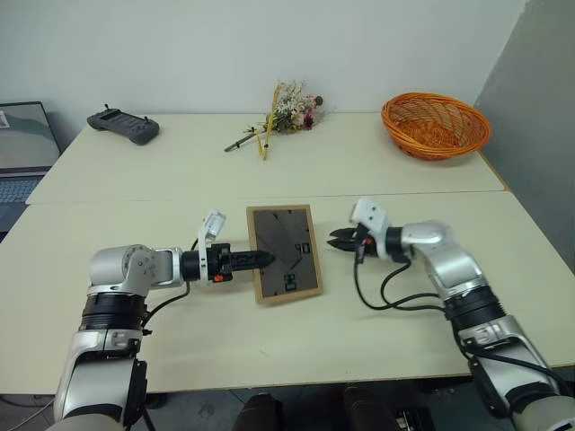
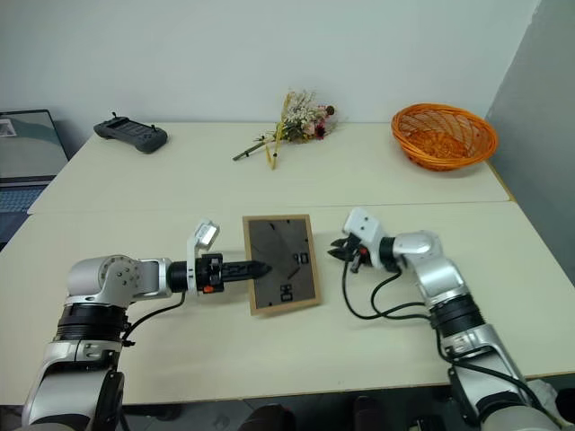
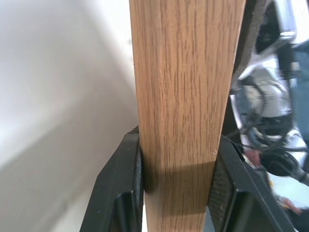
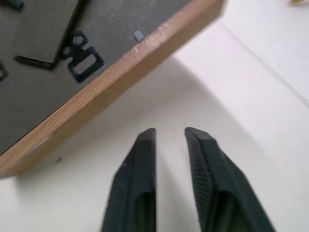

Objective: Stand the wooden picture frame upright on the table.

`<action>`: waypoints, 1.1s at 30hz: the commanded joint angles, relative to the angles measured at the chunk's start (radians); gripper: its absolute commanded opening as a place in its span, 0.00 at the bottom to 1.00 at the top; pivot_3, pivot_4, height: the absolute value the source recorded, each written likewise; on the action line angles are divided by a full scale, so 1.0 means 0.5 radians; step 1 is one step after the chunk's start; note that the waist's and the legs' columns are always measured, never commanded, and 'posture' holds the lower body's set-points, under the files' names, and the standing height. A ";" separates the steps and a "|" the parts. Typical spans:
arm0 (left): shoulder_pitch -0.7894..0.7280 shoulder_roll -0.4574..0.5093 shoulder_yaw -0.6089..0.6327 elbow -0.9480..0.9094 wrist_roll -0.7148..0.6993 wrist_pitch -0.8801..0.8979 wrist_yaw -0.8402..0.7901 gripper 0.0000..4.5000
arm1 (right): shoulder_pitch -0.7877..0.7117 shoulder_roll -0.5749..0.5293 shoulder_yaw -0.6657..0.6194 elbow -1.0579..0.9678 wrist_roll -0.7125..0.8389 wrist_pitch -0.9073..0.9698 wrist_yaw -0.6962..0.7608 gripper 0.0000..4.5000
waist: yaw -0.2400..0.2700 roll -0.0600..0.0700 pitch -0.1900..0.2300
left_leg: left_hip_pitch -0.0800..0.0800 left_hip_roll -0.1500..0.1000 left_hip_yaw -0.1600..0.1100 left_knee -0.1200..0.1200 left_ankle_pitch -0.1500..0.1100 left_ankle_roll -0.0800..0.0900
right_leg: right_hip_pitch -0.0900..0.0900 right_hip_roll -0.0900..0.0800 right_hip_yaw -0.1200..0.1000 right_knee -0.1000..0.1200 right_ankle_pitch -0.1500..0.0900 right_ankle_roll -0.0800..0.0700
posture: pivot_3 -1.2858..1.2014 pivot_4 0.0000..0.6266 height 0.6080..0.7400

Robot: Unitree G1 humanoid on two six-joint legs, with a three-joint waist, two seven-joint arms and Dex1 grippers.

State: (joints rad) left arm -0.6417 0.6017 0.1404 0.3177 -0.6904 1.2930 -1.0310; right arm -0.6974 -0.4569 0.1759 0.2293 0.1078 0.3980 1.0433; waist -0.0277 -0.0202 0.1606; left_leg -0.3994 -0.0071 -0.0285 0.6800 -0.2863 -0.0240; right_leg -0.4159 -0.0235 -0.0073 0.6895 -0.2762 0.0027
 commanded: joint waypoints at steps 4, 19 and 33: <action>-0.115 -0.047 0.158 -0.105 -0.117 -0.068 0.078 0.29 | -0.177 0.050 -0.196 -0.413 0.488 0.627 0.036 0.60 | -0.010 0.000 0.000 | 0.001 0.001 0.000 -0.001 0.000 0.000 | -0.001 0.001 0.001 0.001 0.000 0.000 | 0.52 0.24 1.00; -0.199 -0.133 0.153 -0.169 -0.182 -0.065 0.160 0.29 | -0.368 0.451 0.059 -0.204 0.457 0.567 -0.175 1.00 | -0.008 0.000 0.000 | -0.004 -0.001 0.003 -0.001 0.000 -0.001 | -0.009 -0.001 0.003 0.006 0.000 0.000 | 0.52 0.24 1.00; -0.189 -0.024 0.133 -0.150 -0.229 0.059 0.119 0.29 | -0.212 0.074 -0.137 -0.838 1.045 1.119 0.129 1.00 | -0.003 0.000 0.000 | -0.004 -0.001 0.001 -0.001 -0.001 0.002 | -0.008 -0.001 0.002 0.003 0.000 0.000 | 0.52 0.24 1.00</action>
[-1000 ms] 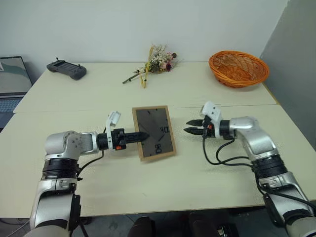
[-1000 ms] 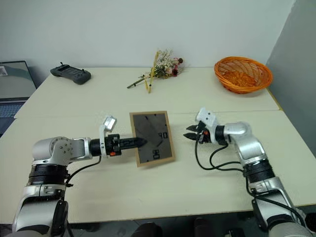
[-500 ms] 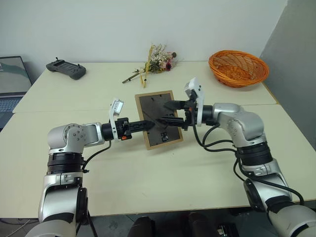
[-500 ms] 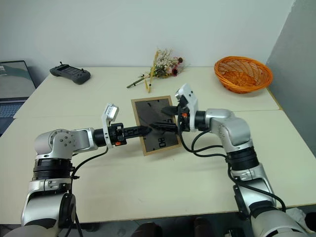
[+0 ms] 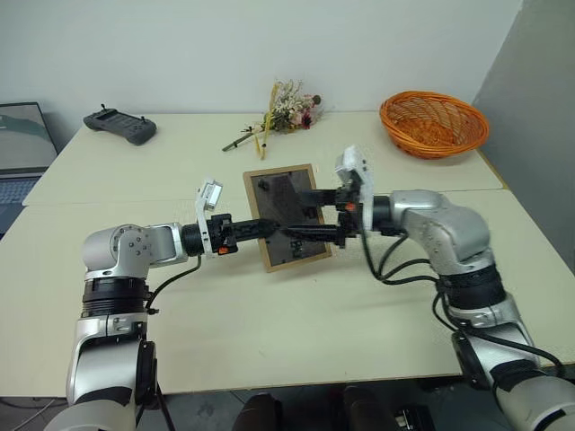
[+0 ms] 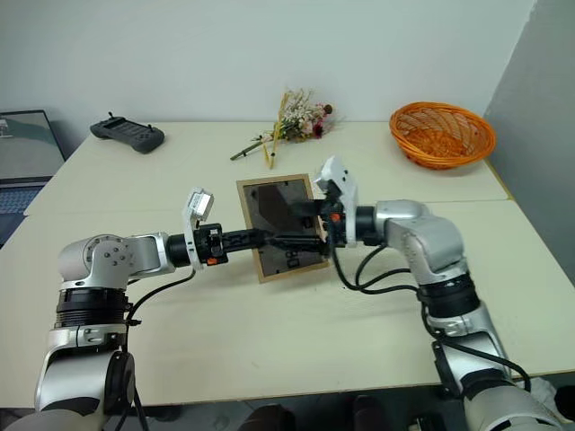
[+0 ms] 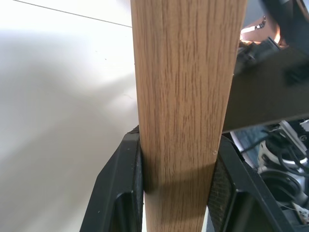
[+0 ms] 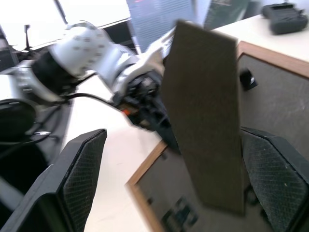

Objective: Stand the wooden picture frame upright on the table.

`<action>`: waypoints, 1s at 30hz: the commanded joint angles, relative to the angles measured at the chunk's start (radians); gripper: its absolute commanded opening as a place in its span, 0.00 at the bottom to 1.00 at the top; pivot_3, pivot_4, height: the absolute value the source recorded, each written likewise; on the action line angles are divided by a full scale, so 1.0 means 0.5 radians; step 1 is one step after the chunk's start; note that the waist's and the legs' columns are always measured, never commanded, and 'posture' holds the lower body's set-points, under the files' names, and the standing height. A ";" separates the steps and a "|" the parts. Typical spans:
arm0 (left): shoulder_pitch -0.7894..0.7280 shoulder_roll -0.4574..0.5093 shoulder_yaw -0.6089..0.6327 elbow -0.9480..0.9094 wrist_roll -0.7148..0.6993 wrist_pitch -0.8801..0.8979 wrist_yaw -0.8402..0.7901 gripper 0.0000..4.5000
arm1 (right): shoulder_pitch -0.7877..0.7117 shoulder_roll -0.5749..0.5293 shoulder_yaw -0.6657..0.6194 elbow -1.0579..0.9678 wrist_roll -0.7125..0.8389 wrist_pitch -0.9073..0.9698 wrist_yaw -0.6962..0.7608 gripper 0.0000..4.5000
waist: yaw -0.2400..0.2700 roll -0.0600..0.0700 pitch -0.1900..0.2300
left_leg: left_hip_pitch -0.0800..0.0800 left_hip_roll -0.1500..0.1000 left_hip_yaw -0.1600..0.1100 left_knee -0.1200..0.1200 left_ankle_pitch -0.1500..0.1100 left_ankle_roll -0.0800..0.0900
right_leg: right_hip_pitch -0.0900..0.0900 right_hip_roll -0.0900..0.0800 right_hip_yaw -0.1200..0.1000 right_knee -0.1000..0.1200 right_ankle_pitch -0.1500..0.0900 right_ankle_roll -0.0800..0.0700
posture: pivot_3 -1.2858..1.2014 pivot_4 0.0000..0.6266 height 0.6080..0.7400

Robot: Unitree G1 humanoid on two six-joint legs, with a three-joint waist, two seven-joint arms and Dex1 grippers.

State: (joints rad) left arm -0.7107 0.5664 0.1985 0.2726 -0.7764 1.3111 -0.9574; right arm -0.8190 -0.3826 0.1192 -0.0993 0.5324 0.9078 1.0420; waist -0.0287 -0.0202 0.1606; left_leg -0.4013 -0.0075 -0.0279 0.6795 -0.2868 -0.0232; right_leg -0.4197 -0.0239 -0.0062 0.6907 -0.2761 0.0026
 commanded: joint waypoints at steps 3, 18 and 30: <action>-0.084 0.045 0.026 -0.026 -0.096 0.130 -0.017 0.29 | 0.062 -0.168 -0.035 -0.158 0.149 0.048 0.112 1.00 | -0.002 0.000 0.000 | 0.000 0.000 0.000 0.000 -0.003 0.005 | 0.000 0.000 0.000 0.000 0.000 0.000 | 0.52 0.24 1.00; -0.223 0.230 -0.109 0.608 -0.871 0.607 0.311 0.29 | 0.331 -0.556 0.100 0.828 -1.313 -3.229 -0.326 1.00 | -0.007 -0.002 0.001 | 0.002 0.001 0.004 0.000 0.001 -0.002 | 0.000 0.001 0.003 0.002 0.000 0.001 | 0.52 0.24 1.00; -0.121 0.220 -0.178 0.428 -1.378 0.607 0.691 0.29 | -0.207 -0.232 0.396 1.535 -2.511 -4.117 -1.611 1.00 | -0.019 -0.003 0.002 | 0.005 0.000 0.007 0.003 0.007 -0.012 | -0.004 0.006 0.018 0.006 -0.001 0.000 | 0.52 0.24 1.00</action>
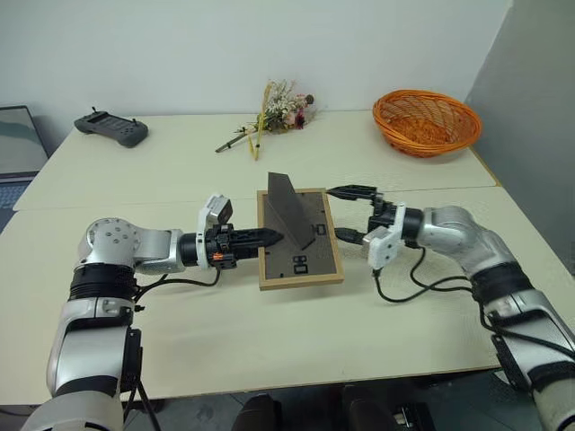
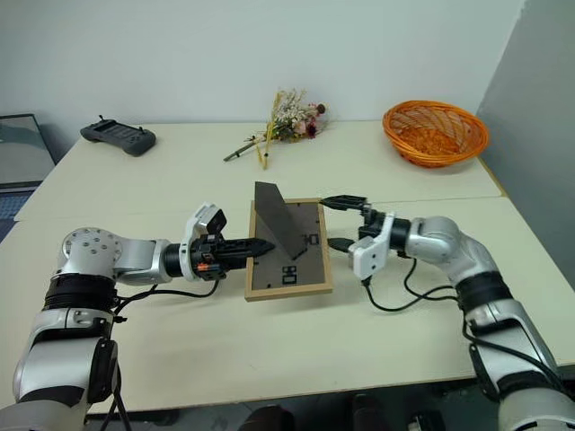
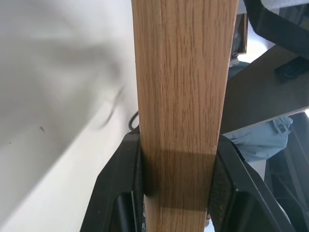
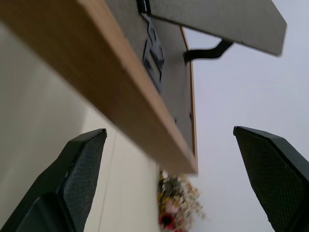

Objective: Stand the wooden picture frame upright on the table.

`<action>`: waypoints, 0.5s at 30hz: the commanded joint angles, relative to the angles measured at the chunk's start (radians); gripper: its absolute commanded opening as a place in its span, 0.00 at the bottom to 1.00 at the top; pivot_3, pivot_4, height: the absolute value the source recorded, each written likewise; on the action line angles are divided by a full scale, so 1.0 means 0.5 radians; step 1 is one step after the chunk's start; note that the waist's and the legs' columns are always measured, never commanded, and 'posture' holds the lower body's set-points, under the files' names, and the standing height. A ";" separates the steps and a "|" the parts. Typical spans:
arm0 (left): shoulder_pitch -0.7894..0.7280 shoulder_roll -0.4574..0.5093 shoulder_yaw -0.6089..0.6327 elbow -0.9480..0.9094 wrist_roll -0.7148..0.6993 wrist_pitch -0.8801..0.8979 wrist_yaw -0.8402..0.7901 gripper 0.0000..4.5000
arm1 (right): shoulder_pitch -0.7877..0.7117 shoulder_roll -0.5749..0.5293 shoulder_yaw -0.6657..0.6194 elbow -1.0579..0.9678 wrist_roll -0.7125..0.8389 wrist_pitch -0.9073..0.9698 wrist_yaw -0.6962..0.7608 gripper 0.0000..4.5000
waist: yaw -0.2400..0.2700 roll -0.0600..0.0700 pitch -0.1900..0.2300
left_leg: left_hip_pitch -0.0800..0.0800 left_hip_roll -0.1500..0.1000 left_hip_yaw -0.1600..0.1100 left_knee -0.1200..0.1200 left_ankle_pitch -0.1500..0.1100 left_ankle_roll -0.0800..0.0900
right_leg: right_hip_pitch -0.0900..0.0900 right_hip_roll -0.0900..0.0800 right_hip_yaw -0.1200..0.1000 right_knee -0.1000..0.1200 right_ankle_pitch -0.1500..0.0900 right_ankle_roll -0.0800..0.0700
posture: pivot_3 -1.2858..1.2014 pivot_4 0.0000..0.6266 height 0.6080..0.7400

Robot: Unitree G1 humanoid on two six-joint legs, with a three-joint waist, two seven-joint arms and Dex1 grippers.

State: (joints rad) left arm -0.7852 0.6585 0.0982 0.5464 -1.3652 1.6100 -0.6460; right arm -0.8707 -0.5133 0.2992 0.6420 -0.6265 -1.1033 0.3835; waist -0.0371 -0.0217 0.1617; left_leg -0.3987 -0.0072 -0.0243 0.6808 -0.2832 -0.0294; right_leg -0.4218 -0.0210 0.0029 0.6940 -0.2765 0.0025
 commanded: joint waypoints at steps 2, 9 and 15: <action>0.070 0.049 0.024 -0.167 -0.277 0.009 0.126 0.29 | -0.150 0.035 0.059 0.083 -0.259 -0.149 -0.421 0.91 | -0.002 0.000 0.000 | 0.000 -0.001 0.001 0.000 0.000 -0.001 | 0.000 0.000 0.002 0.000 0.000 0.000 | 0.52 0.24 1.00; 0.151 0.015 0.104 -0.230 -0.410 0.009 0.324 0.29 | -0.205 -0.006 0.111 0.123 -0.433 -0.219 -0.748 0.62 | 0.007 -0.001 0.000 | 0.001 -0.002 0.002 0.000 0.000 -0.001 | 0.000 0.000 0.005 0.001 0.000 0.000 | 0.52 0.24 1.00; 0.177 -0.015 0.145 -0.235 -0.501 0.009 0.449 0.29 | -0.219 -0.054 0.120 0.086 -0.519 -0.269 -0.970 0.34 | 0.003 -0.001 0.000 | 0.003 -0.002 0.003 0.000 0.000 -0.001 | 0.000 0.001 0.007 0.002 0.000 0.000 | 0.52 0.24 1.00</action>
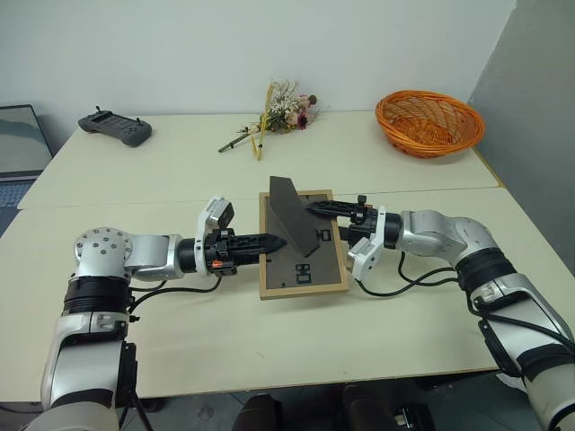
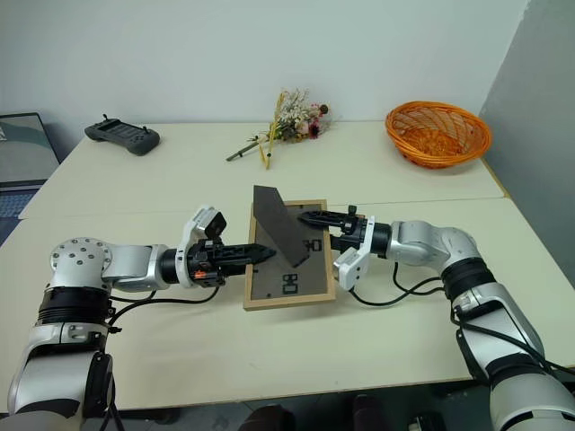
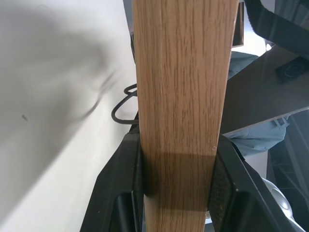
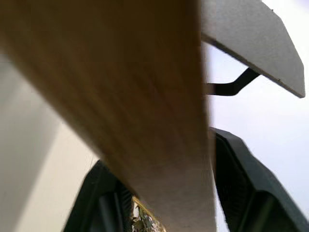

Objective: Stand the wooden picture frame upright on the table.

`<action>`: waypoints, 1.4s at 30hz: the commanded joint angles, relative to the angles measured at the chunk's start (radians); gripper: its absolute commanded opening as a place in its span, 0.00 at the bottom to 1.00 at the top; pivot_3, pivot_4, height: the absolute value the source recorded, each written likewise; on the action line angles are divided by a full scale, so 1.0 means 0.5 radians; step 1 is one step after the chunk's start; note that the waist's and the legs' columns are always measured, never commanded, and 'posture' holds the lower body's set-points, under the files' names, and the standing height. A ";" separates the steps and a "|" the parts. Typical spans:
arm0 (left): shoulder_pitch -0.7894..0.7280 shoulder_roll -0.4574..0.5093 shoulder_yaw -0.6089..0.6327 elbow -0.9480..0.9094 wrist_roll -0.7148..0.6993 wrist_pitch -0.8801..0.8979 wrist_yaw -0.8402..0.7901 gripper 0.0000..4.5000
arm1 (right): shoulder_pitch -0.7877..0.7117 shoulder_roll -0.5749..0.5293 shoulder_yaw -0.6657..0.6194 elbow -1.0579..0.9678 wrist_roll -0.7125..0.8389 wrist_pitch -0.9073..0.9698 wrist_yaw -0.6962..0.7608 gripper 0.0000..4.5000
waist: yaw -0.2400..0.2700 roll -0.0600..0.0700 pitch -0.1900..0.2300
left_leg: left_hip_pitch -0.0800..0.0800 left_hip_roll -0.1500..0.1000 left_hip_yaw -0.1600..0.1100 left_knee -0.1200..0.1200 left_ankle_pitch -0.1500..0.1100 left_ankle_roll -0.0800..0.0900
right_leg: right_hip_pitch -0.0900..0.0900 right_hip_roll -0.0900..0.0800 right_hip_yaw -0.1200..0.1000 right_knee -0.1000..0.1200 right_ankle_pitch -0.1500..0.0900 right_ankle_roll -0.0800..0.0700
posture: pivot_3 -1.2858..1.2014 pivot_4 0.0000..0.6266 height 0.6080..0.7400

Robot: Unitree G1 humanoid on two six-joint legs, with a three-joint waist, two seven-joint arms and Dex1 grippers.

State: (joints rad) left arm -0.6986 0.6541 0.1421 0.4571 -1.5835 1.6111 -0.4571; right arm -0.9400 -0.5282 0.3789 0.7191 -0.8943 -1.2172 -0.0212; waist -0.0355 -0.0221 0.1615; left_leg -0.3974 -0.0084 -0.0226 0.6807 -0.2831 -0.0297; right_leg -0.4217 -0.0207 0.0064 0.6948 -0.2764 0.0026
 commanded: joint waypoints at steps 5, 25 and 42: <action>0.126 0.000 0.079 -0.348 0.029 -0.041 0.076 0.48 | -0.080 -0.078 -0.057 -0.024 0.076 -0.150 -0.245 0.32 | -0.005 0.000 0.000 | 0.001 0.000 0.001 0.000 0.000 0.000 | 0.000 0.001 0.002 0.000 0.000 0.000 | 0.52 0.24 1.00; 0.669 0.258 -0.002 -1.758 1.636 -1.515 0.076 1.00 | -0.161 0.418 -0.454 -0.018 2.639 2.598 2.158 0.30 | 0.005 -0.003 0.000 | -0.003 0.005 0.003 -0.004 -0.003 0.006 | 0.001 0.001 0.002 -0.010 0.001 0.000 | 0.52 0.24 1.00; 1.314 0.041 0.147 -2.025 1.862 -1.840 0.049 1.00 | -0.165 0.736 -0.560 0.848 2.302 2.489 2.371 0.30 | 0.011 -0.002 0.001 | -0.003 0.004 0.005 -0.006 -0.010 0.017 | 0.001 -0.002 -0.002 -0.009 0.002 0.000 | 0.52 0.24 1.00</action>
State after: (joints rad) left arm -0.0476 0.6723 0.1661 -0.5193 -0.6584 0.7147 -0.4283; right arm -1.0171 -0.1717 0.1168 1.1406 0.2760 0.0590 1.1462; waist -0.0298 -0.0232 0.1619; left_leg -0.3982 -0.0063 -0.0205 0.6776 -0.2880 -0.0213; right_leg -0.4208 -0.0217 0.0053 0.6913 -0.2756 0.0028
